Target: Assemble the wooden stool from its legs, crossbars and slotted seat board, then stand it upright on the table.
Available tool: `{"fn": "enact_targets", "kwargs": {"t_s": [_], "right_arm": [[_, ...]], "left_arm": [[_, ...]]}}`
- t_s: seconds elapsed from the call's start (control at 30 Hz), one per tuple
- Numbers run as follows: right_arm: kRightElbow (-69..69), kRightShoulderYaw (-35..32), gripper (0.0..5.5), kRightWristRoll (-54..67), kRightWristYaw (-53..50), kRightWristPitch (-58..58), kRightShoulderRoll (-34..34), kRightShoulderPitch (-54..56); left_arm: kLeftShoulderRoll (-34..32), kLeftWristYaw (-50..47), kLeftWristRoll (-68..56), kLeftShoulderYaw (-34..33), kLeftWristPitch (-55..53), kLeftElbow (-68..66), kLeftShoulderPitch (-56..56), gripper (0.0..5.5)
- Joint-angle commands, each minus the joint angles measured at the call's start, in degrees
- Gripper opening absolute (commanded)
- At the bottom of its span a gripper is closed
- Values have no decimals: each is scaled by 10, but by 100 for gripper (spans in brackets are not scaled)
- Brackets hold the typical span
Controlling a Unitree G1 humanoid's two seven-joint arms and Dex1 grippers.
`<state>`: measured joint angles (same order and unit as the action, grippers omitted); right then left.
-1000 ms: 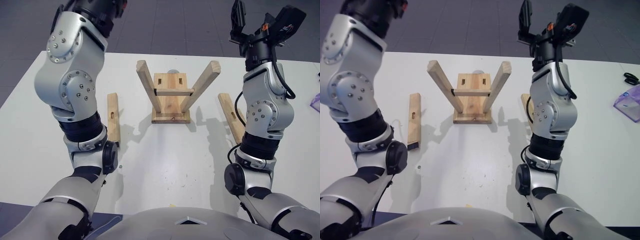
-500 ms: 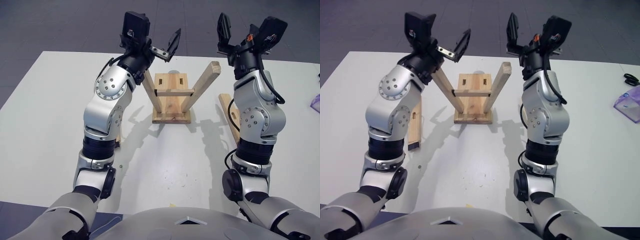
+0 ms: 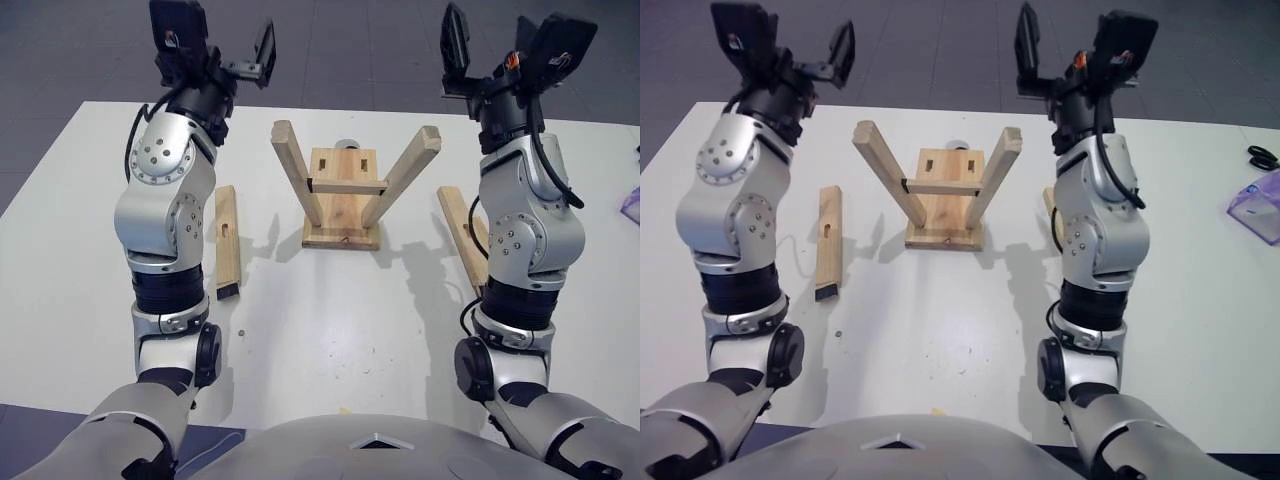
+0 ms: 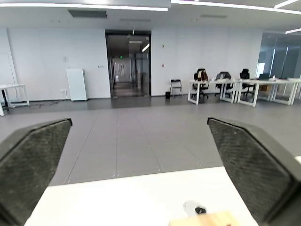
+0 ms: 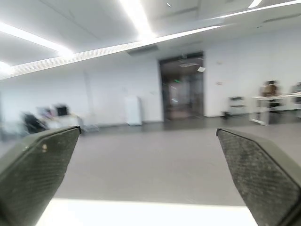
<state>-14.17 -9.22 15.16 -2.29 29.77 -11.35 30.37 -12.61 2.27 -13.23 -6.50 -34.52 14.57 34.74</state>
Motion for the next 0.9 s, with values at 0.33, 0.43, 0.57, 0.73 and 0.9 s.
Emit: {"fn": "enact_targets", "kwargs": {"t_s": [0.33,0.43,0.57,0.73,0.9], "right_arm": [[-120,177,540,85,203,156,-58,-99],[-77,167,540,46,185,128,-62,-87],[-37,175,540,-3,184,93,-77,-94],[-33,159,540,-13,181,80,-68,-111],[-24,142,540,-7,183,77,-68,-114]], "left_arm": [[-98,-36,48,-112,39,-62,25,538],[-100,-29,46,-119,37,-53,3,538],[-133,69,-21,-155,13,-20,-78,538],[-120,141,-346,-369,-99,-2,-122,538],[-133,245,-561,-392,-172,114,-294,538]]}}
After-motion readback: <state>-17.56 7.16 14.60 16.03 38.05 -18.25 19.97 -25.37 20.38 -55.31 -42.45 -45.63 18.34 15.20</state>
